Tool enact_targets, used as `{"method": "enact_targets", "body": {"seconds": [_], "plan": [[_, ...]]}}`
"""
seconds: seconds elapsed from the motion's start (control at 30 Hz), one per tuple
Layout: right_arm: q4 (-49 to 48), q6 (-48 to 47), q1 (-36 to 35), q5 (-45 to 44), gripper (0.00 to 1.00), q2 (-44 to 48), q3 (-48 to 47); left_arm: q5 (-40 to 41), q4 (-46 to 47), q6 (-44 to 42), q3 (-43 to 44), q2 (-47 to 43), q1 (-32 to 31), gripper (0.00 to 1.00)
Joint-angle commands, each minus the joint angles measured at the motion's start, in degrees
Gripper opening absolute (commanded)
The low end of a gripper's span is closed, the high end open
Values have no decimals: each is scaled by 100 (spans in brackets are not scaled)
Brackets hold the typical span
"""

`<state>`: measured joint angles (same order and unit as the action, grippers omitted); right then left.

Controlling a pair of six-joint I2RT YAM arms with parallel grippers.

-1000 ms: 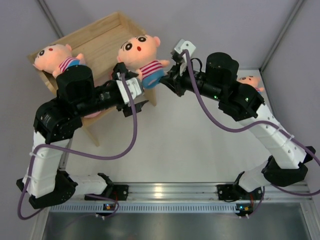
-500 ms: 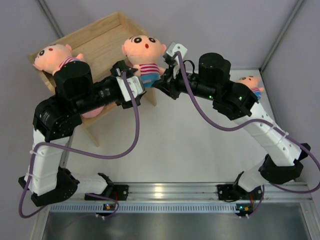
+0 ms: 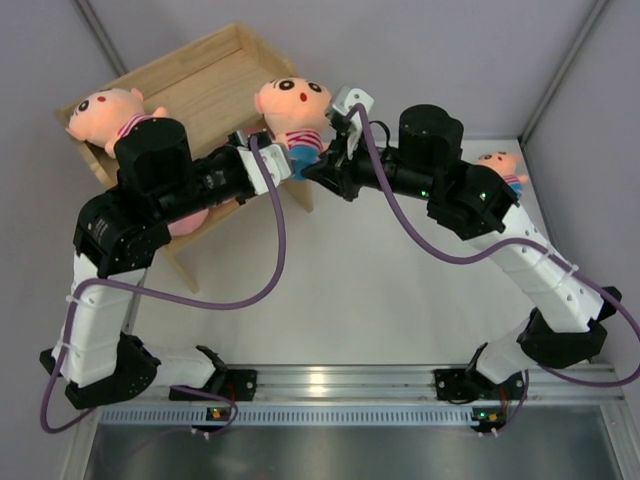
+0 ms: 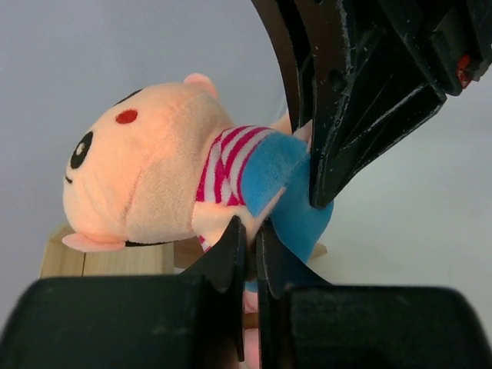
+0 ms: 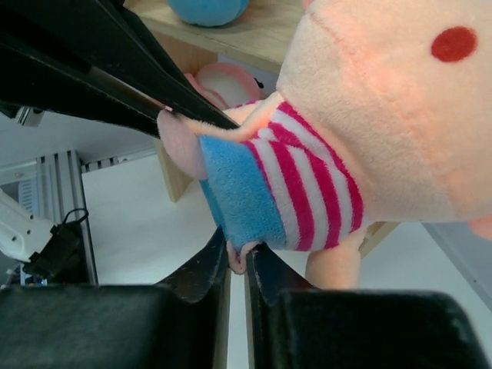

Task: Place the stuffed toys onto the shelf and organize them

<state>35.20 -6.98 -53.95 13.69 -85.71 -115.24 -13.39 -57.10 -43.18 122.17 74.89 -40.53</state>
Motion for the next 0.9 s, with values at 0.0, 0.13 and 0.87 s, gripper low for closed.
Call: {"method": "enact_targets", "body": {"seconds": [0.0, 0.13, 0.87], "plan": [[-874, -84, -203, 152, 2, 81, -245, 183, 452, 467, -245, 78, -51, 0], [-1322, -215, -195, -604, 59, 353, 273, 1775, 1472, 986, -482, -27, -42, 0], [-1278, 513, 552, -447, 82, 1039, 1399, 338, 2583, 907, -1477, -18, 2998, 0]]}}
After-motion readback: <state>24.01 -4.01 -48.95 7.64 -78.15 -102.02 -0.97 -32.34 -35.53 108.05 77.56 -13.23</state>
